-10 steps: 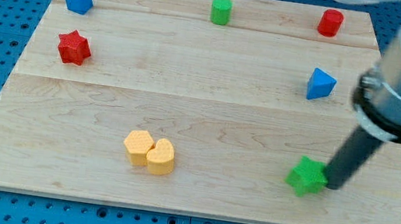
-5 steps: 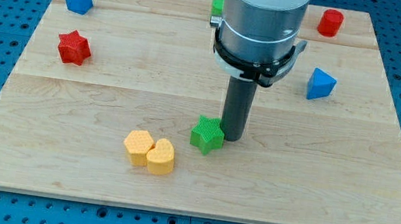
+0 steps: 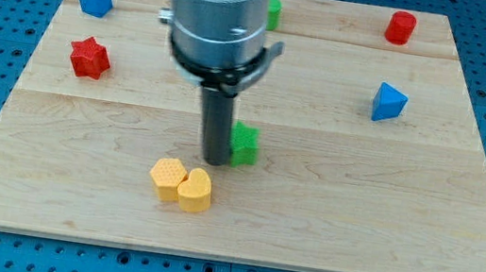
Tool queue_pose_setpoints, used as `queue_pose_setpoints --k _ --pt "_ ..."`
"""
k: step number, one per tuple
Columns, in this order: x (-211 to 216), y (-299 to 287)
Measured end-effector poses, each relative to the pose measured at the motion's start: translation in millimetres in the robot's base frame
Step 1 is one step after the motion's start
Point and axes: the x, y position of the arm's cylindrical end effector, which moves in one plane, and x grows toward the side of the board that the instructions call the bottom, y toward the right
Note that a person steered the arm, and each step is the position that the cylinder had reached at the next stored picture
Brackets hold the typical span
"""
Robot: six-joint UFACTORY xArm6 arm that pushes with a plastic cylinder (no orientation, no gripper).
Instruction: Place the green star bottom to the green circle
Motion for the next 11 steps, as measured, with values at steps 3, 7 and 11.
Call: queue_pose_setpoints --k 3,7,11 --pt "-30 67" --pt "-124 36" --pt "-161 70"
